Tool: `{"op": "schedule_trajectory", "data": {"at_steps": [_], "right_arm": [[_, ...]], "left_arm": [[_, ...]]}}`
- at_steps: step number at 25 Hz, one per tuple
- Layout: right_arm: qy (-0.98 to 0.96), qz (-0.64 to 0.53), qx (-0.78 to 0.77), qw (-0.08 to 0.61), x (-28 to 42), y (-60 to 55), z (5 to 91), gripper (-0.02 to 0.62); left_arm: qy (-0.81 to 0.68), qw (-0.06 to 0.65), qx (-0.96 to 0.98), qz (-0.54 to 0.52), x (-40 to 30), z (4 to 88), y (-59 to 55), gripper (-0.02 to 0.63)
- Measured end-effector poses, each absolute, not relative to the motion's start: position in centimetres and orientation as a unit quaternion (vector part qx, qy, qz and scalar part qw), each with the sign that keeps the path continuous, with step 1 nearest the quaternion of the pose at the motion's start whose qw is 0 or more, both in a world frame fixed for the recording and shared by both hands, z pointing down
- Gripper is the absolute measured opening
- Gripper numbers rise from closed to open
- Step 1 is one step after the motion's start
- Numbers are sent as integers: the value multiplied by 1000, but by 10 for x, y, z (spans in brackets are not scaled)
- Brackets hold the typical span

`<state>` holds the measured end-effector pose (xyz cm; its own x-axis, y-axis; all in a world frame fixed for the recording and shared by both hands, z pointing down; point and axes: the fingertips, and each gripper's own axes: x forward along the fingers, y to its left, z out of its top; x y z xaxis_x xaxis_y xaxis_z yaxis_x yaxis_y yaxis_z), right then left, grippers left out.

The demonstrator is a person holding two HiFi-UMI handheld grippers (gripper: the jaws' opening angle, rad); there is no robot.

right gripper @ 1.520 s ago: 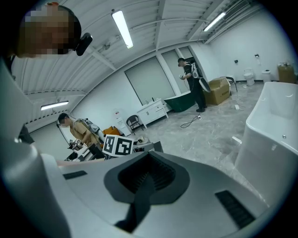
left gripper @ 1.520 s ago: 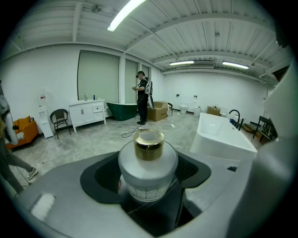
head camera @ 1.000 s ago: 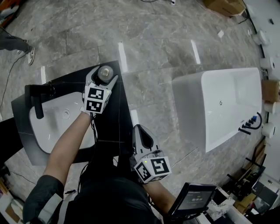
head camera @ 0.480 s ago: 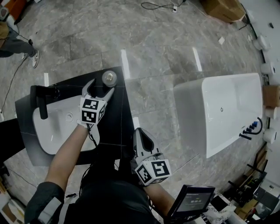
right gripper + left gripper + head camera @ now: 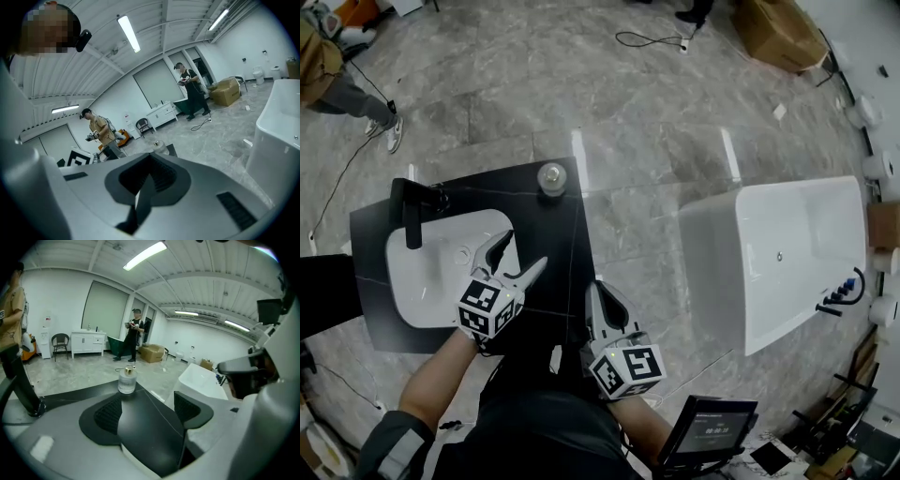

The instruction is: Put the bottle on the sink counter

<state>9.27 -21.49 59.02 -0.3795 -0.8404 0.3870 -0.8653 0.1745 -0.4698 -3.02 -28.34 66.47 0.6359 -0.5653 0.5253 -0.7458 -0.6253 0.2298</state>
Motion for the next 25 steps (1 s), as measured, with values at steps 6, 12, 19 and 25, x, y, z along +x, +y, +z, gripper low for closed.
{"op": "schedule_trajectory", "data": {"at_steps": [6, 12, 19, 25], "right_arm": [[-780, 312, 542, 14, 81, -205, 572, -5], [-791, 299, 533, 13, 77, -195, 555, -5], [-800, 284, 528, 9, 78, -184, 532, -5], [-806, 269, 528, -4, 81, -174, 508, -5]], "left_arm": [[-343, 248, 893, 154, -23, 619, -231, 274], [-391, 233, 882, 121, -39, 582, -219, 95], [-391, 234, 885, 99, -37, 553, -194, 10], [-387, 239, 887, 75, -30, 527, -173, 3]]}}
